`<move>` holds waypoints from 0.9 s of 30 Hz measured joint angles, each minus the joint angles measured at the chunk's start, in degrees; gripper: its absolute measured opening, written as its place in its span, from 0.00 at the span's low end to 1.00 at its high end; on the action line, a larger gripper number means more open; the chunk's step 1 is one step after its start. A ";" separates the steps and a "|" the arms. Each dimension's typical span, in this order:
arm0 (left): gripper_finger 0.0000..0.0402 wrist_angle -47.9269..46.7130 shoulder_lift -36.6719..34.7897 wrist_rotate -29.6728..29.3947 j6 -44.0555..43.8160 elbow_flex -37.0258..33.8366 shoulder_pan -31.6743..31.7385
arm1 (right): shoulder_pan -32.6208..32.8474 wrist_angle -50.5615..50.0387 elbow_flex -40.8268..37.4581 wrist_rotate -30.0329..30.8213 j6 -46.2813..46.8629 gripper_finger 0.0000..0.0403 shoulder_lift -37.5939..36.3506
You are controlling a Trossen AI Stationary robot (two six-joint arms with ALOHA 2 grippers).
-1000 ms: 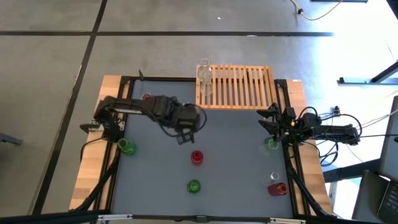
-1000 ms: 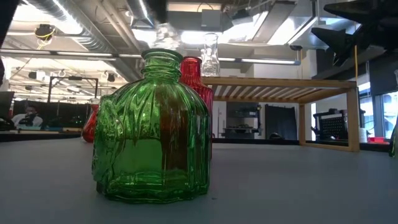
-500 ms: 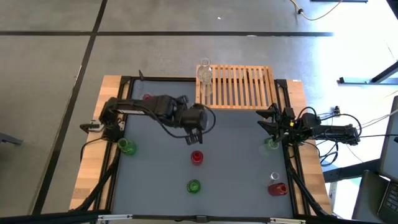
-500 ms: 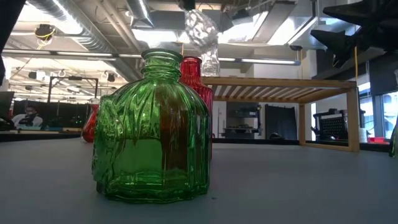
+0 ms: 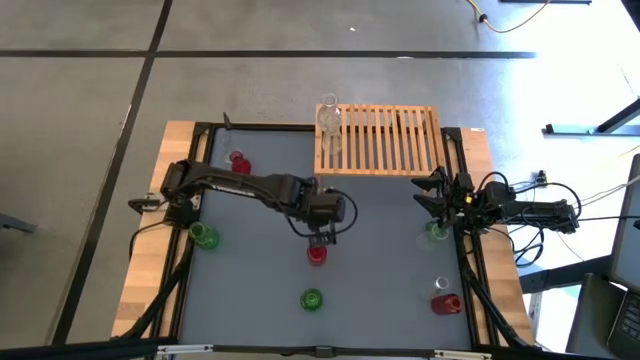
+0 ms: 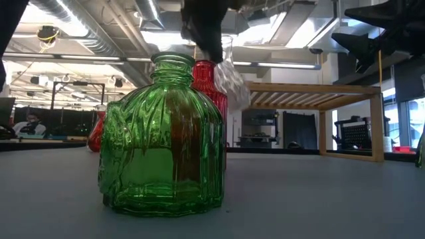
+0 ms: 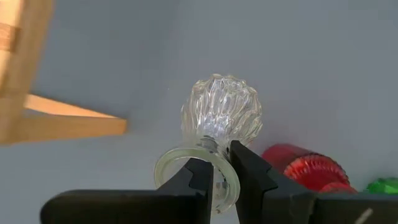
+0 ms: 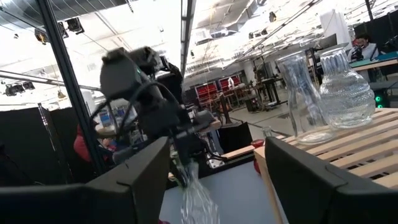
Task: Sort vases onto shelf
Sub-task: Put the middle left transparent vase onto the shelf
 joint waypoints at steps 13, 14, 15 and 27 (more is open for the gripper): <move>0.08 -13.04 -0.02 1.39 -5.08 -4.96 0.60 | -0.02 -0.90 0.00 0.11 -0.02 0.62 0.00; 0.08 -14.51 -0.02 1.41 -5.87 -4.96 0.58 | -0.02 -0.90 0.00 0.11 -0.02 0.62 0.00; 0.08 -15.46 -0.02 1.39 -6.36 -4.96 0.47 | -0.02 -0.90 0.00 0.11 -0.02 0.62 0.00; 0.08 -9.84 -0.17 5.52 -7.79 -12.72 -0.70 | -0.02 -0.84 0.00 0.17 -0.02 0.62 -0.02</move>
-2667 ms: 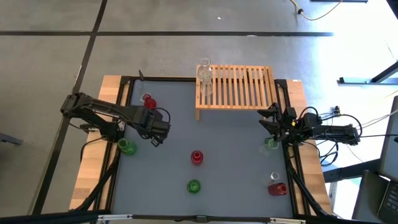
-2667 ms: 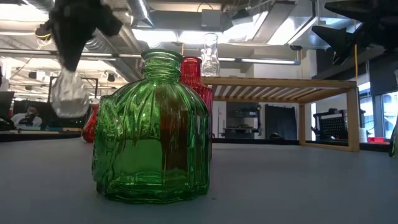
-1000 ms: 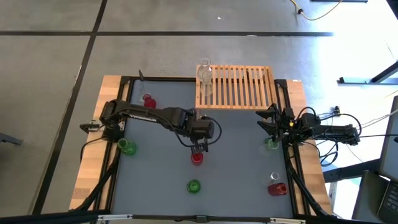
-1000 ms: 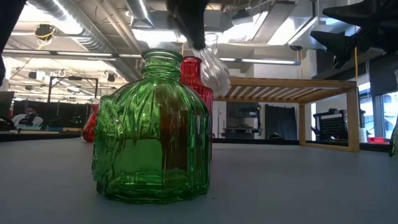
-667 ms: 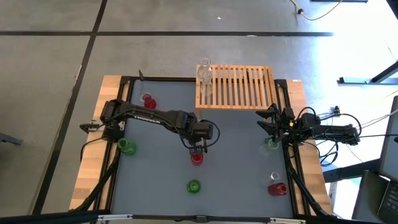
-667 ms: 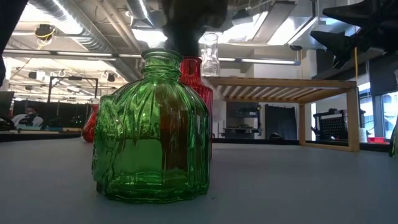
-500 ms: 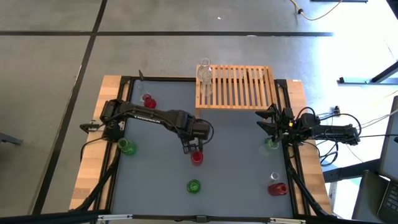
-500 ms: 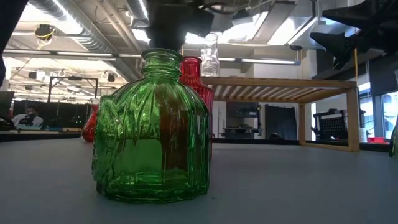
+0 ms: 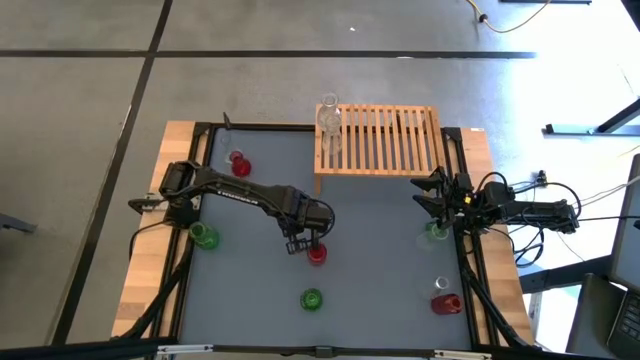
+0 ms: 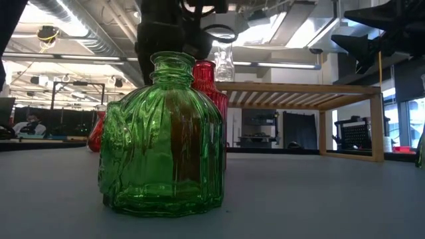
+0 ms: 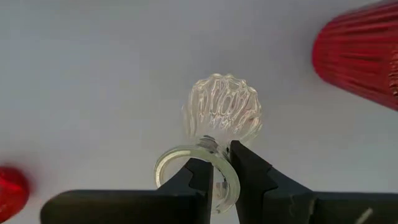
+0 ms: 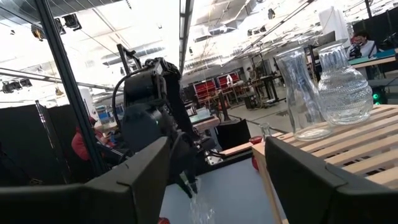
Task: Sort vases onto shelf
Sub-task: Put the middle left transparent vase onto the shelf
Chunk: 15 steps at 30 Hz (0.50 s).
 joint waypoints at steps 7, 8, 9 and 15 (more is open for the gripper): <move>0.17 1.91 0.02 0.02 -0.40 0.06 -0.16 | 0.00 0.01 0.00 0.52 -0.02 0.62 0.02; 0.20 1.89 0.02 0.03 -0.44 0.18 -0.16 | 0.00 0.01 0.00 0.50 -0.02 0.62 0.02; 0.23 2.08 0.02 0.01 -0.45 0.35 -0.14 | 0.00 0.01 0.00 0.49 -0.02 0.62 0.01; 0.37 1.69 0.10 -0.54 -0.04 4.39 -0.39 | 0.00 -0.01 0.00 0.49 -0.02 0.62 0.00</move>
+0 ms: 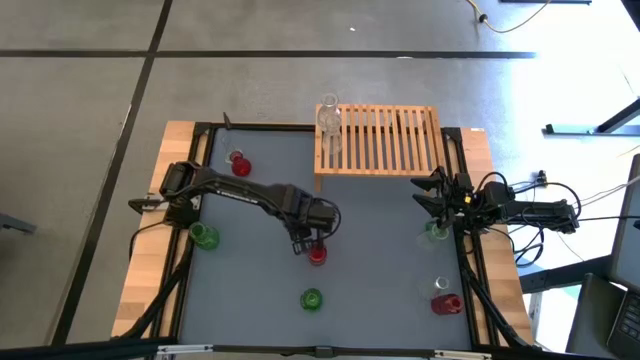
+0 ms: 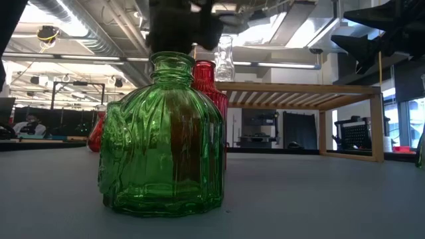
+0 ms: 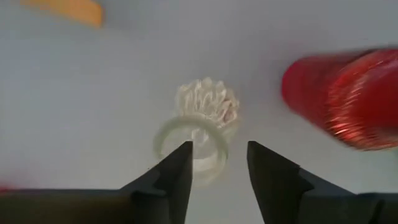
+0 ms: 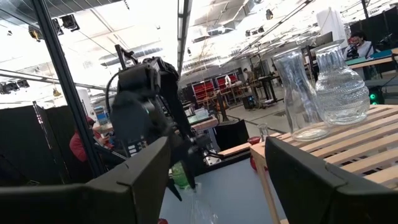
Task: Sort vases onto shelf
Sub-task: Put the middle left transparent vase onto the shelf
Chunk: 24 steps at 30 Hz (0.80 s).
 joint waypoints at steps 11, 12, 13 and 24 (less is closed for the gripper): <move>0.40 -4.93 -1.55 -10.05 0.31 6.81 -4.46 | 0.00 -0.66 0.00 -0.23 0.07 0.62 0.01; 0.40 -4.92 -2.33 -12.09 -0.25 6.59 -5.37 | 0.00 -0.83 0.00 -0.56 0.09 0.62 0.01; 0.40 -5.05 -3.34 -14.29 -0.95 6.18 -6.34 | 0.00 -1.14 0.00 -0.71 0.09 0.62 0.01; 0.41 10.26 -20.35 -25.10 -9.96 -13.13 -13.98 | 0.00 -1.70 0.00 -1.14 0.58 0.62 0.01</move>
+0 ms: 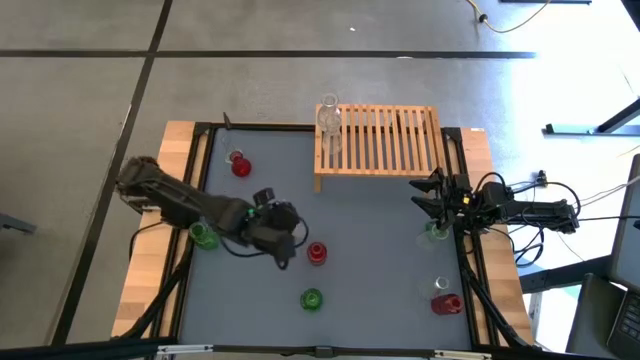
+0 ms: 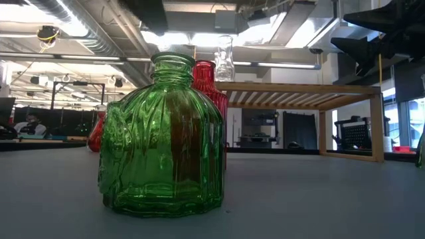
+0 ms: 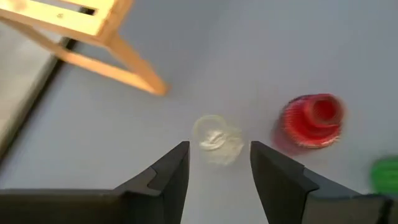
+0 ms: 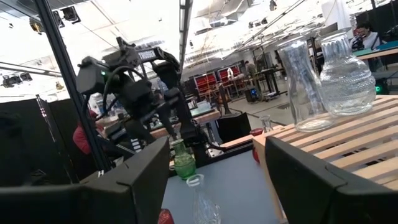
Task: Sort vases onto shelf
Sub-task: Put the middle left transparent vase onto the shelf
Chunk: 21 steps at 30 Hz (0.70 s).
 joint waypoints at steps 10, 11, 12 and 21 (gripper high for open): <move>0.41 31.43 -11.80 0.84 0.00 -25.52 0.25 | 0.00 0.02 0.00 0.47 0.08 0.62 0.00; 0.41 32.17 -11.82 1.69 -0.02 -26.35 0.45 | 0.00 0.01 0.00 0.46 0.08 0.62 0.00; 0.41 32.07 -11.80 2.57 0.00 -26.90 0.49 | 0.00 0.03 0.00 0.46 0.08 0.62 -0.01; 0.50 33.03 -11.54 5.94 0.36 -30.51 1.19 | 0.00 -0.05 0.00 0.52 -0.45 0.62 -0.02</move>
